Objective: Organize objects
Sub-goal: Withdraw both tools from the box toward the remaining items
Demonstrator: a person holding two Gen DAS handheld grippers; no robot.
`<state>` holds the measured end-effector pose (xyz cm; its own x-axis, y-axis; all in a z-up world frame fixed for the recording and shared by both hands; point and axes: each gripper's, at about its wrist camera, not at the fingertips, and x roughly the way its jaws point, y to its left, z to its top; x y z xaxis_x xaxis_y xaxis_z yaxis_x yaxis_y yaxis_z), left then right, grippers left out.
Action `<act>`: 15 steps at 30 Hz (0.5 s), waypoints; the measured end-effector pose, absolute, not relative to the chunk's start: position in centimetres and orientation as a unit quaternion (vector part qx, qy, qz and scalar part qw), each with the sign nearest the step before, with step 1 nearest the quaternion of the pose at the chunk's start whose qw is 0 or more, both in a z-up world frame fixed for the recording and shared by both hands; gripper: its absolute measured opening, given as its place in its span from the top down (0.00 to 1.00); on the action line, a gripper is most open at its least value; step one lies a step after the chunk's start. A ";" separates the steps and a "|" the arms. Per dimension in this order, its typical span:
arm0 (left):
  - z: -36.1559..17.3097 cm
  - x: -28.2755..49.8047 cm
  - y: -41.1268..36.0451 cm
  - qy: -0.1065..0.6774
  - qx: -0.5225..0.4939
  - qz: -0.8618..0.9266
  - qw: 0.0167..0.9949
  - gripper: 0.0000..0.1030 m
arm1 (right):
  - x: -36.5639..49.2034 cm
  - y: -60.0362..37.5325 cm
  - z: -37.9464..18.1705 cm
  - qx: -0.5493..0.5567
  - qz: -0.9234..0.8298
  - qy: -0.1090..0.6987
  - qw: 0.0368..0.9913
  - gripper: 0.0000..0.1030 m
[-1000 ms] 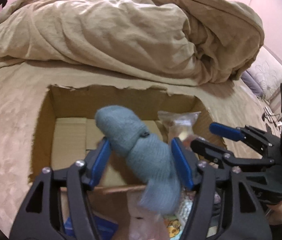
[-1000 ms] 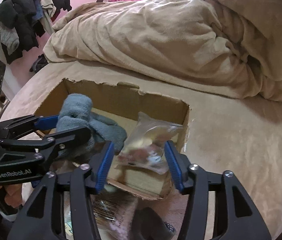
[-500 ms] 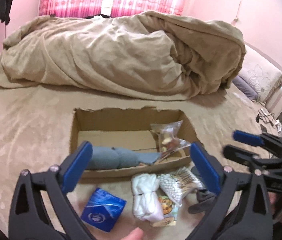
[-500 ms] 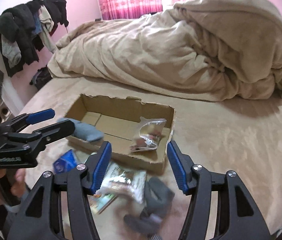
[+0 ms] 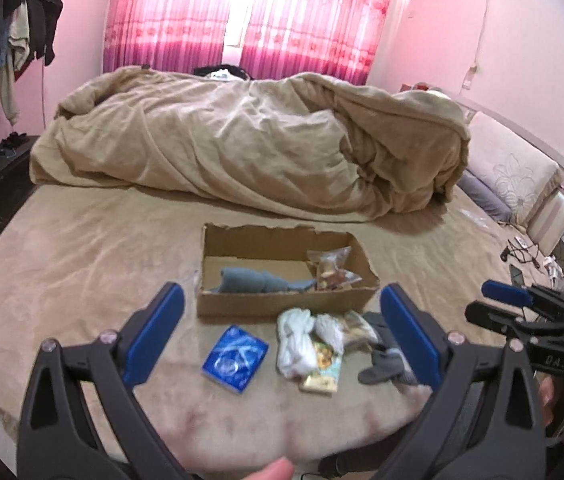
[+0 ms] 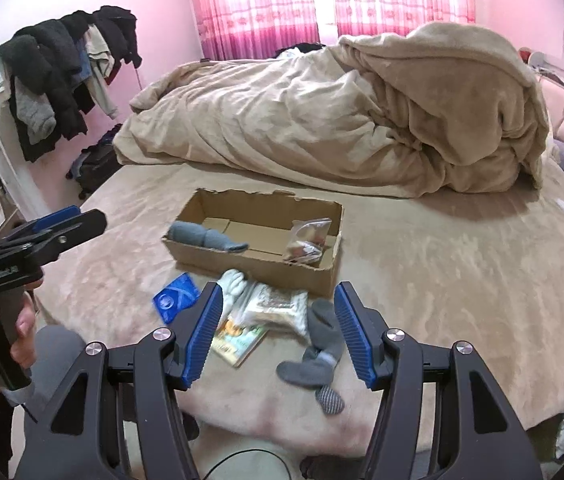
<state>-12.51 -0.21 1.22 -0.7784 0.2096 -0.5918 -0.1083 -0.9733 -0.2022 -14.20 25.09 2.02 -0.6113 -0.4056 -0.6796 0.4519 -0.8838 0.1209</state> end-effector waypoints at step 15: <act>-7.4 -8.2 0.3 -0.090 -0.386 0.917 0.053 0.01 | -11.4 26.4 -0.8 0.389 -0.892 0.038 0.226 0.28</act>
